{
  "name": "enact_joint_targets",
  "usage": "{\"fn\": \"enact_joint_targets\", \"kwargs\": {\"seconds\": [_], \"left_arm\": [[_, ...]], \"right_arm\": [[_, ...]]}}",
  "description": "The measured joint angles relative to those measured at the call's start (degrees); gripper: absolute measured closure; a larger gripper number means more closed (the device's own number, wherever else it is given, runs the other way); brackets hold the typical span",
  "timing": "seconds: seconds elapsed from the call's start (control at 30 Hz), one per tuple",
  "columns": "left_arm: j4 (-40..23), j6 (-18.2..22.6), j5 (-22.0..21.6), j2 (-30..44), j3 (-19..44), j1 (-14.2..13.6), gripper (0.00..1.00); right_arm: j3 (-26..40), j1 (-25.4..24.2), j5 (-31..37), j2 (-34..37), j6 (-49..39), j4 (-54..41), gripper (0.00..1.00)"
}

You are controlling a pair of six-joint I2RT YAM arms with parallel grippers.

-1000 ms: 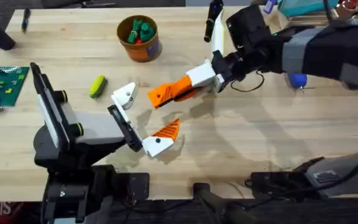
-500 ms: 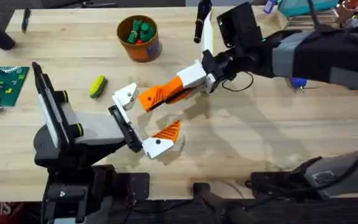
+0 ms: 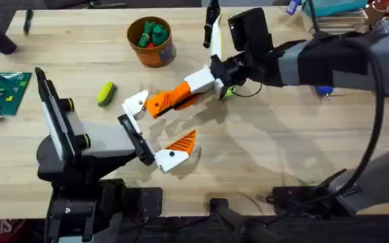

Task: Pick up the gripper from the table and insert it into the empty holder that is missing its gripper. Then pick up a screw, insert it into the mounting hole, and use the screwdriver to tighten it. Finally, clean up the table by picking up the vegetable and placing it into the bucket.

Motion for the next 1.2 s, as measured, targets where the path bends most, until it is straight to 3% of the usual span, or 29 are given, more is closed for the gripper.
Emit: {"fn": "enact_joint_targets", "kwargs": {"seconds": [0.33,1.2], "left_arm": [[-0.02,0.00,0.04,0.00,0.01,0.00,0.016],[-0.02,-0.04,-0.13,0.01,0.00,0.00,0.015]], "right_arm": [[0.00,0.35,0.00,0.00,5.27,1.27,0.984],[0.00,1.16,0.25,1.49,9.24,5.51,0.984]]}}
